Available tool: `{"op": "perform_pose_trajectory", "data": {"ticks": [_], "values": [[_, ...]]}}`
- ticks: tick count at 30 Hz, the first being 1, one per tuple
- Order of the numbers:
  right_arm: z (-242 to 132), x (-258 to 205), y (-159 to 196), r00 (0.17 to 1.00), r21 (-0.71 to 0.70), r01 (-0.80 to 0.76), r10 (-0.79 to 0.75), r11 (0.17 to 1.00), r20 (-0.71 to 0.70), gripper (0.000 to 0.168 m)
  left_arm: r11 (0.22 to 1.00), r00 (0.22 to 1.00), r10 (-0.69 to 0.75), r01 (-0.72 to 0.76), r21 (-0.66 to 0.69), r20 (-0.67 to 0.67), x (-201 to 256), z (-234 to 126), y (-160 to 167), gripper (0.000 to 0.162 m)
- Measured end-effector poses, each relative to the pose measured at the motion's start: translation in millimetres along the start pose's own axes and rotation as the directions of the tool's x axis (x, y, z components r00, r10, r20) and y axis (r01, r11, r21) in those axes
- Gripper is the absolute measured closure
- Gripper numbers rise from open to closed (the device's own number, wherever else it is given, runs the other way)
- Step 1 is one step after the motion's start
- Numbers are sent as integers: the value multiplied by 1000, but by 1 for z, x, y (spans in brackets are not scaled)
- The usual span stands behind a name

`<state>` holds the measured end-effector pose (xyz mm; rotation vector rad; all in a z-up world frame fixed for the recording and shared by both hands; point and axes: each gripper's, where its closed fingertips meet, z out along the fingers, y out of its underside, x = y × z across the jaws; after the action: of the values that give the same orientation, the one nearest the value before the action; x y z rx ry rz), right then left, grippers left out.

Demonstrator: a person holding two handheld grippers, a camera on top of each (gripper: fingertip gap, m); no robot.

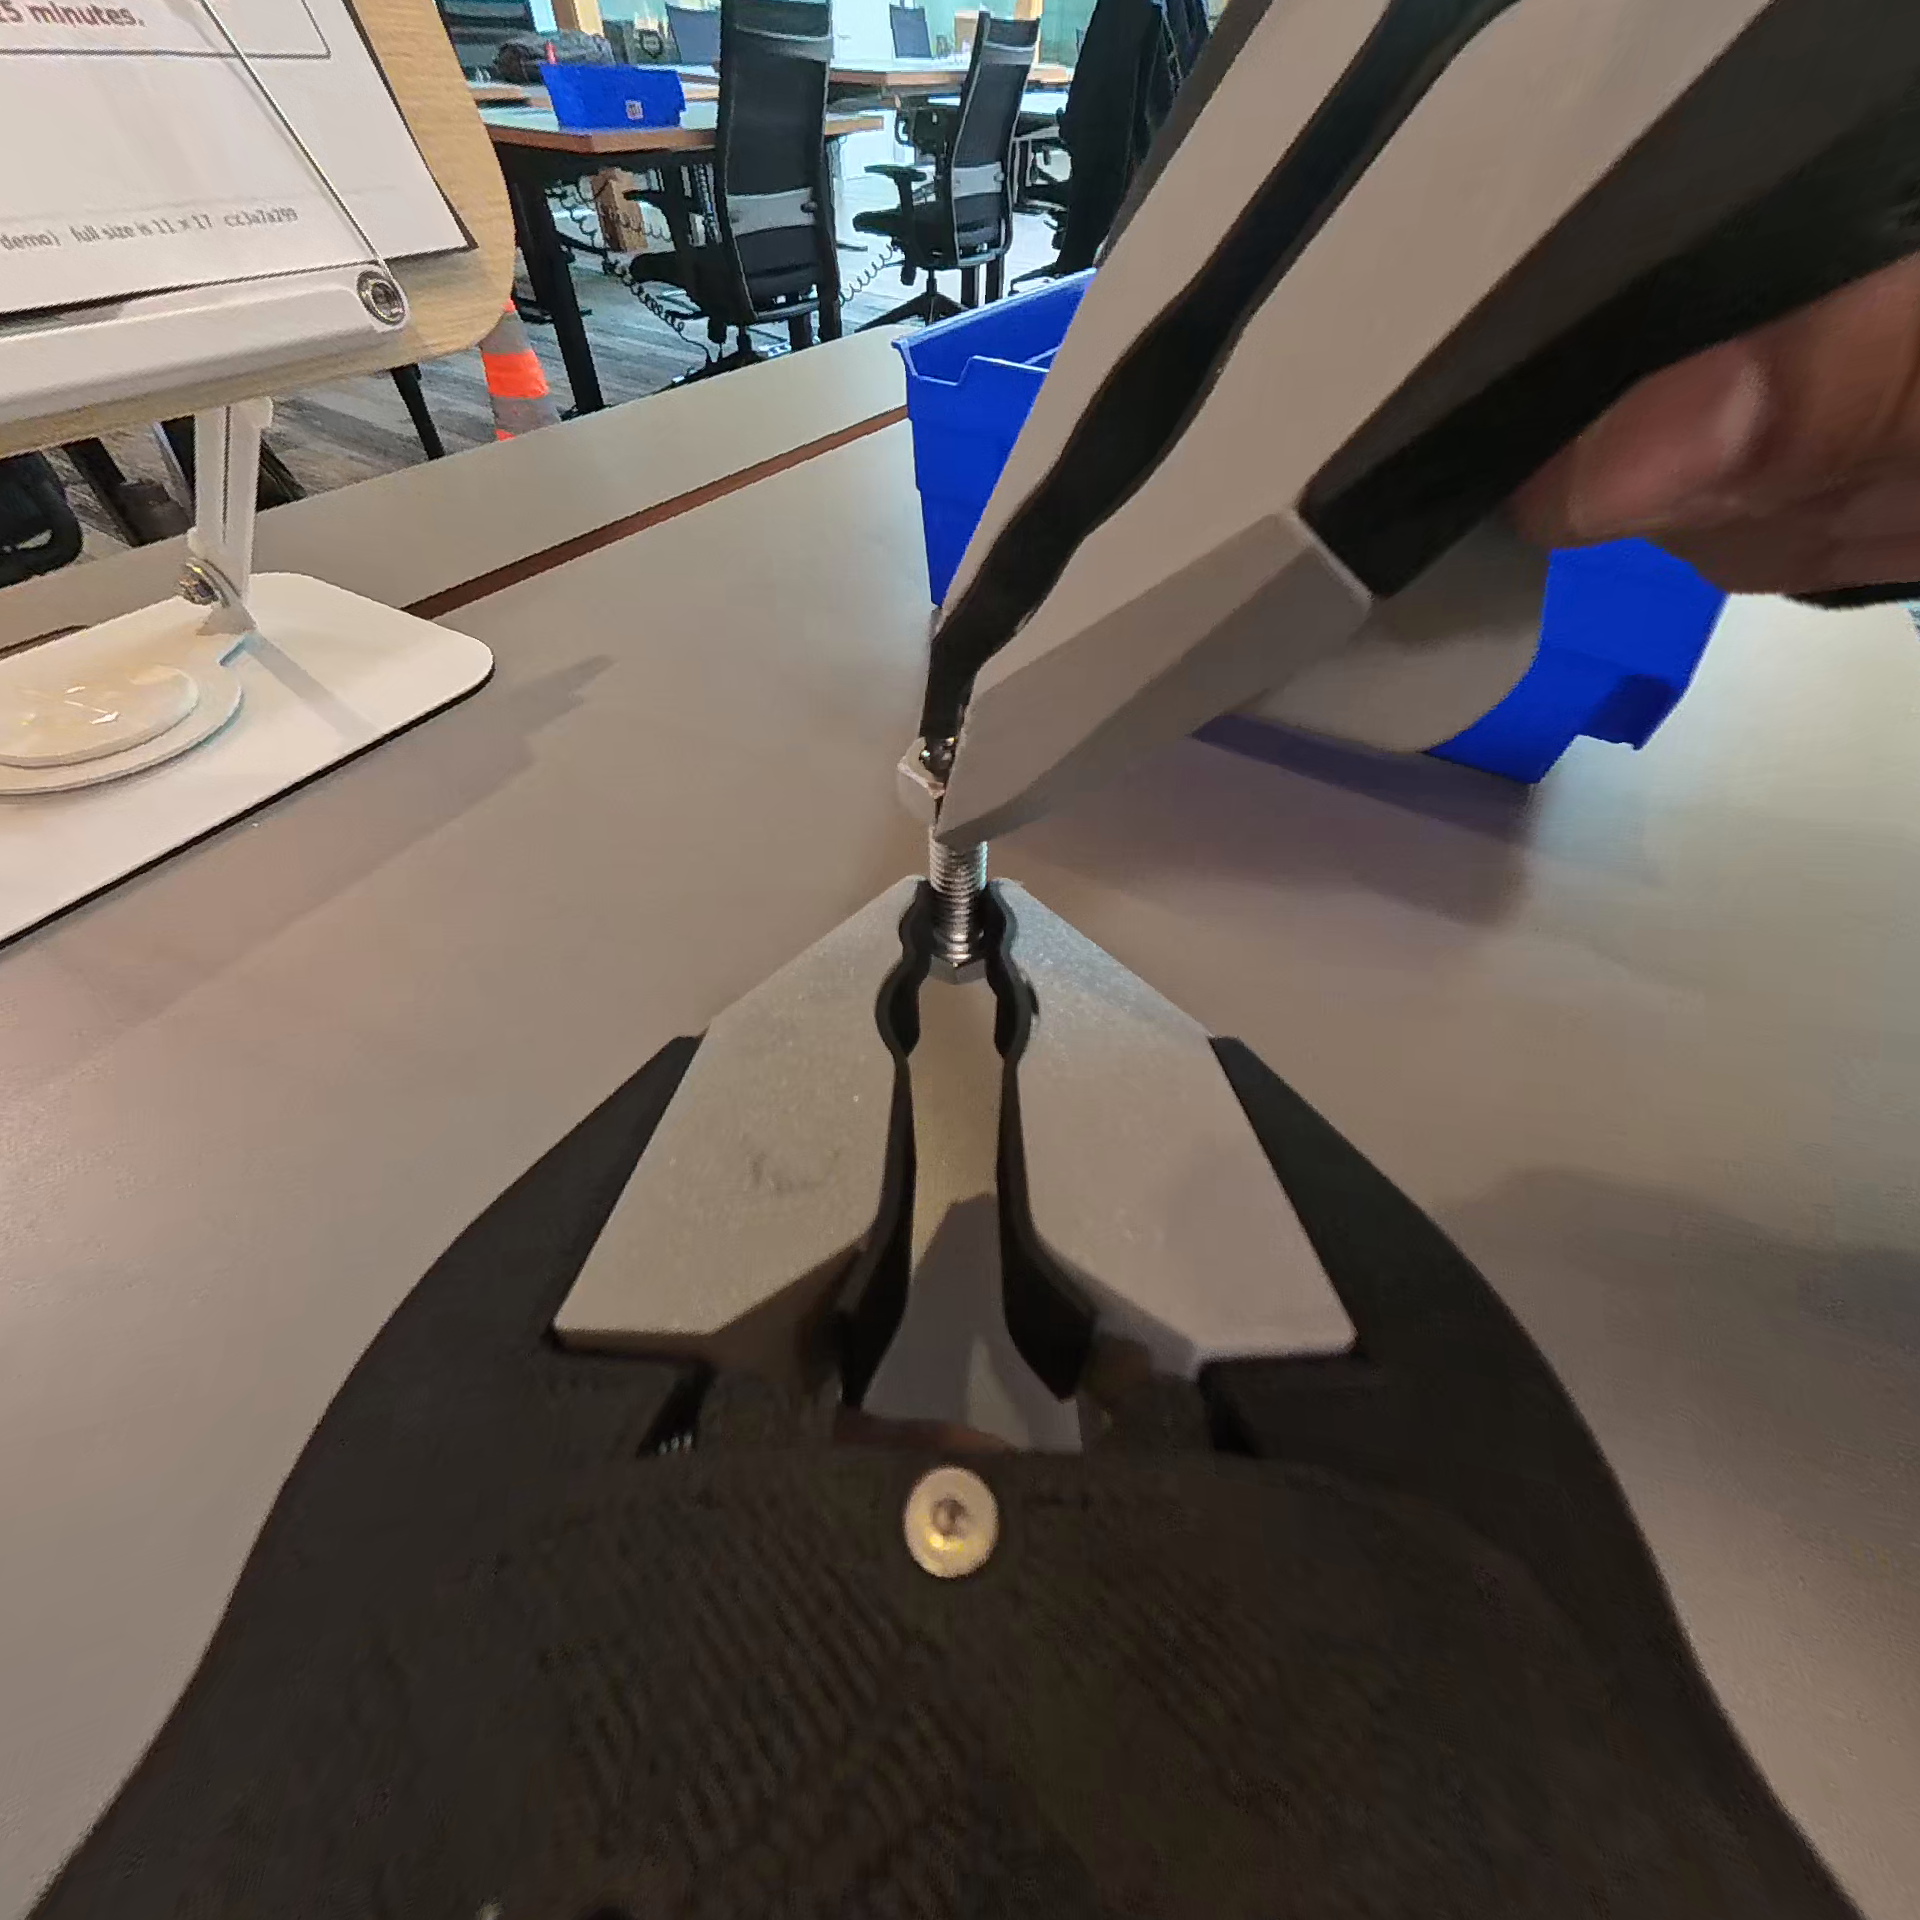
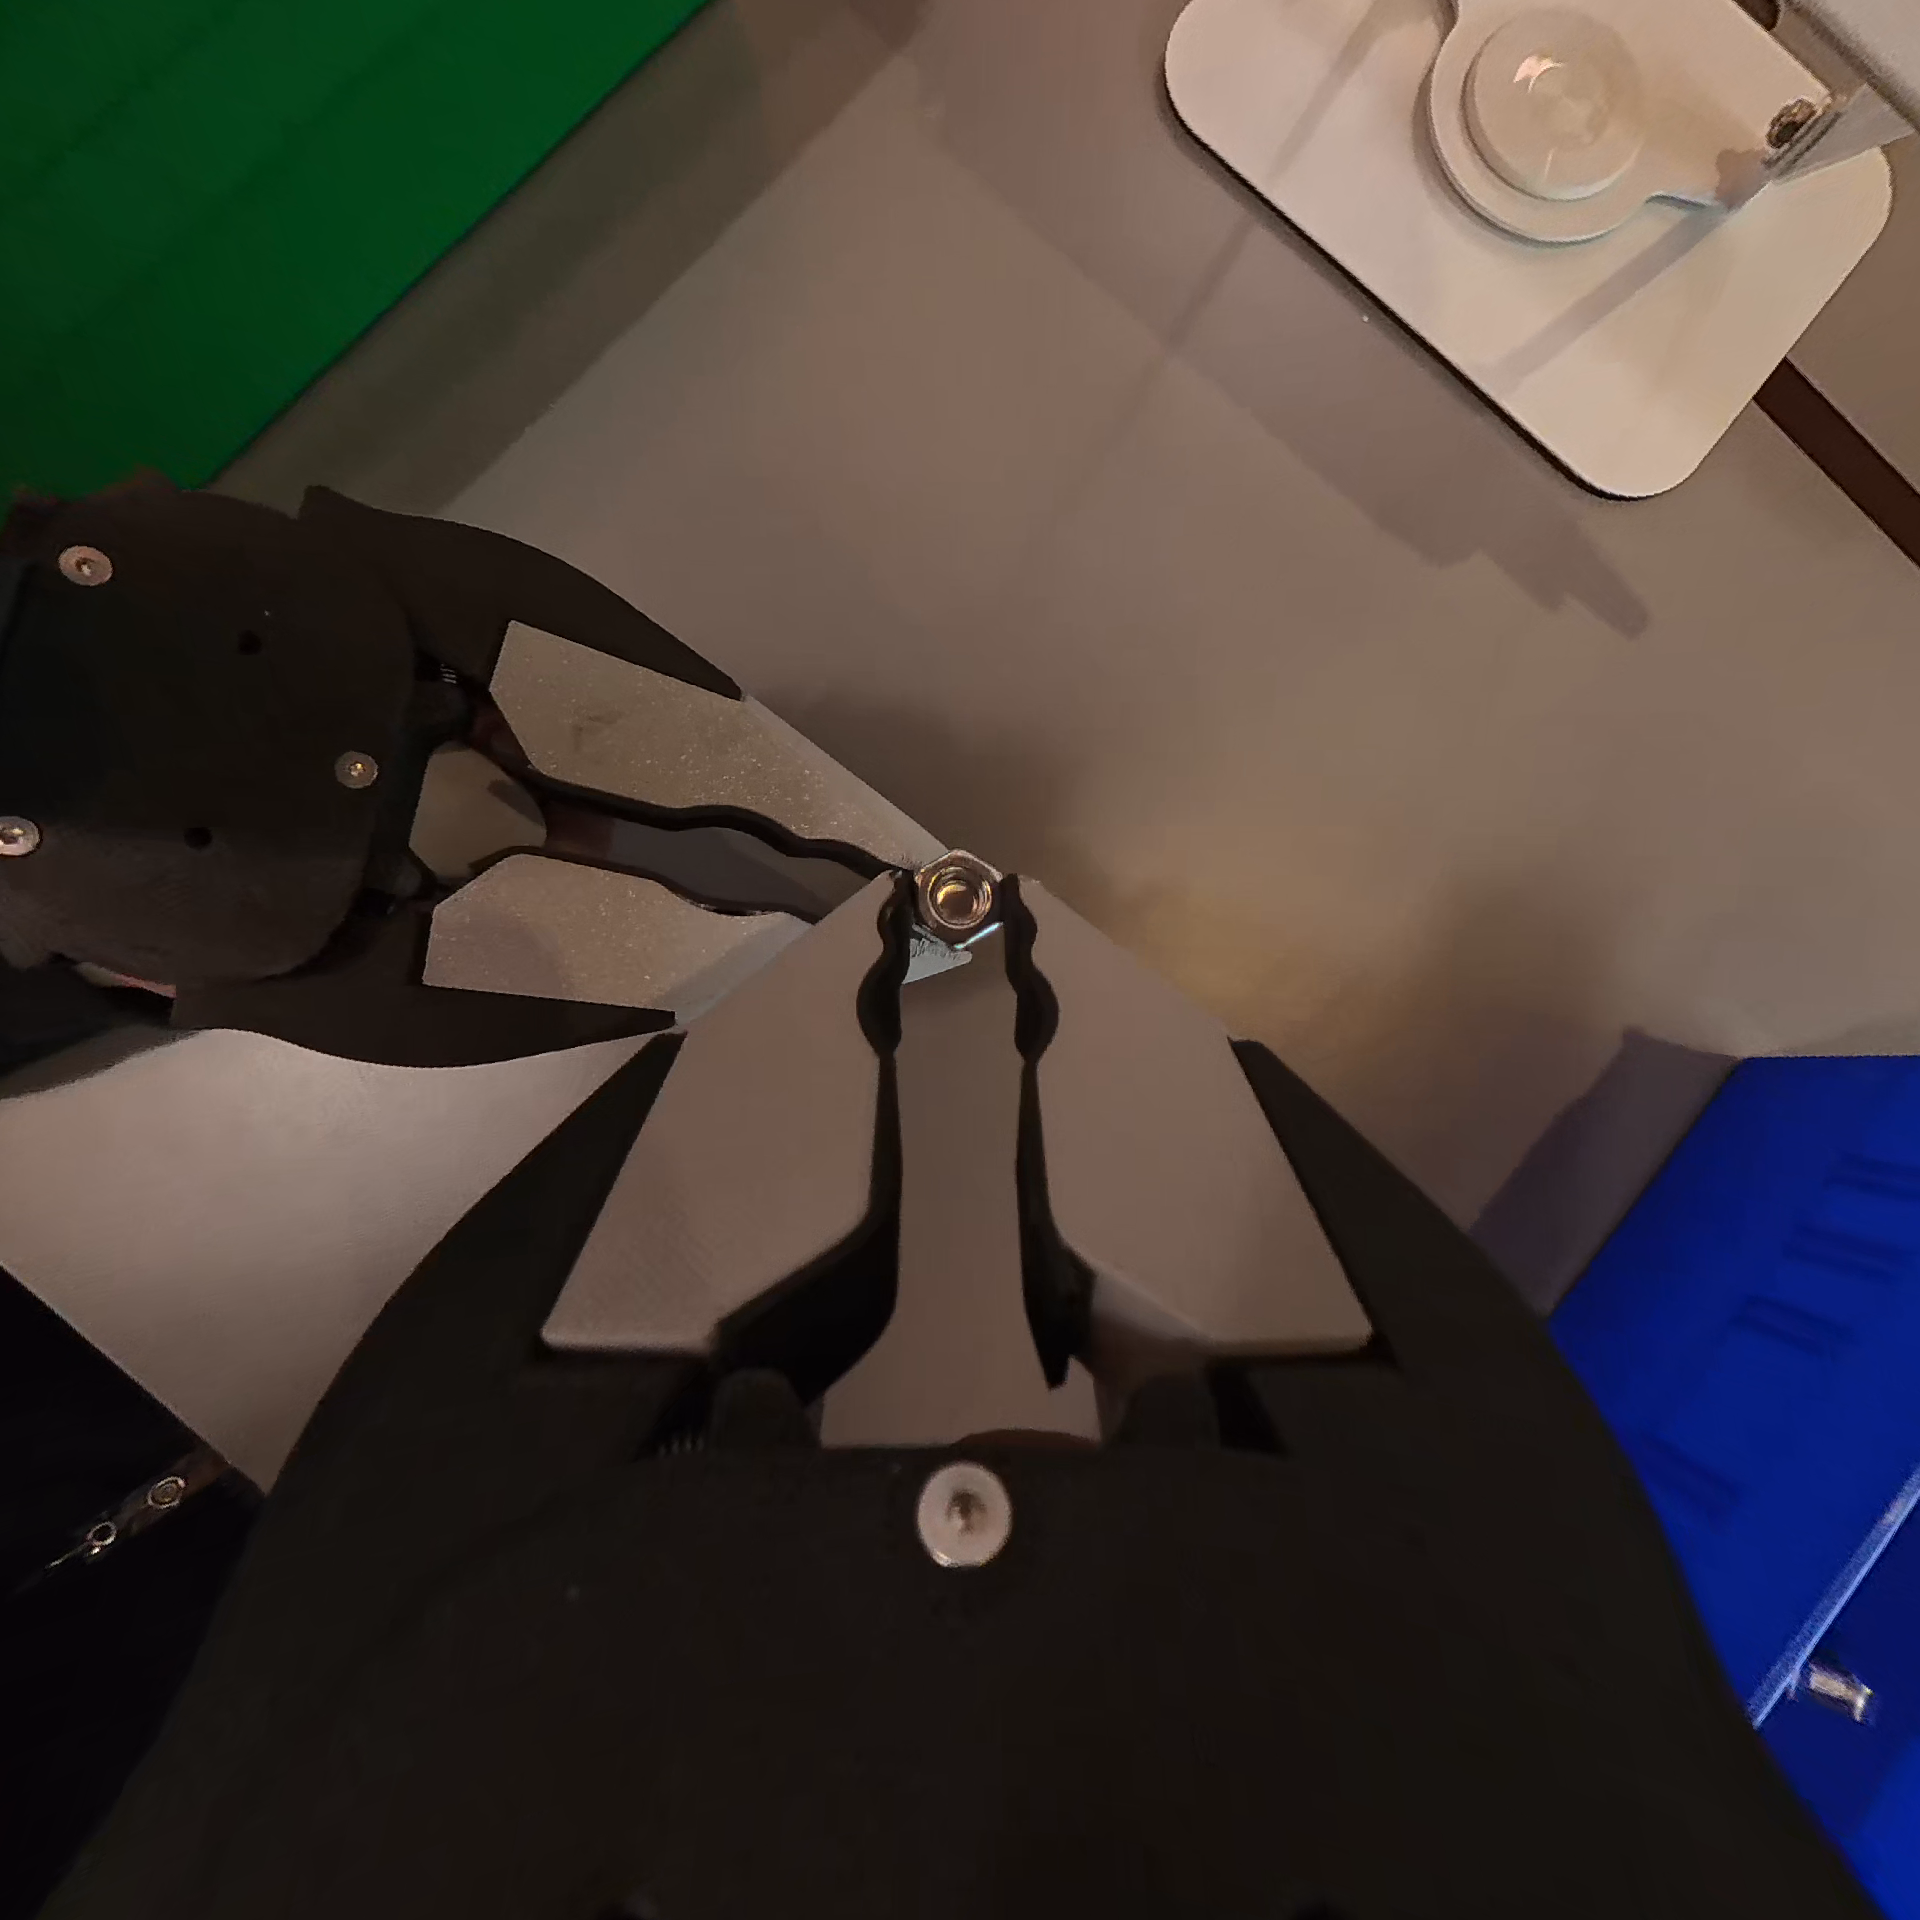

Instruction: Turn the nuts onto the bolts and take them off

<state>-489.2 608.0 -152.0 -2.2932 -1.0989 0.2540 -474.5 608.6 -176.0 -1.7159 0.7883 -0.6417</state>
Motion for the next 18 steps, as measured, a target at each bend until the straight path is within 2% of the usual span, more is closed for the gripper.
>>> {"op": "perform_pose_trajectory", "data": {"ticks": [6,8,11,15,18], "values": [[0,1,-2,1000,24,-7,6,1000,18,153,1000,1000,-10,10,-3,-1,-2,0,0,155],[-2,0,-6,999,54,-20,18,998,31,141,1000,1000,-14,14,-4,-3,-2,0,1,155],[-11,-4,-13,997,115,-29,20,993,71,135,1000,1000,-18,18,0,-2,-4,-1,0,155],[-29,-2,-23,996,250,7,-30,968,88,130,1000,1000,13,-13,-8,-12,-4,-2,1,155],[-43,-5,-28,984,418,-8,-68,908,166,130,999,994,41,-41,-5,-103,10,-6,3,155]]}}
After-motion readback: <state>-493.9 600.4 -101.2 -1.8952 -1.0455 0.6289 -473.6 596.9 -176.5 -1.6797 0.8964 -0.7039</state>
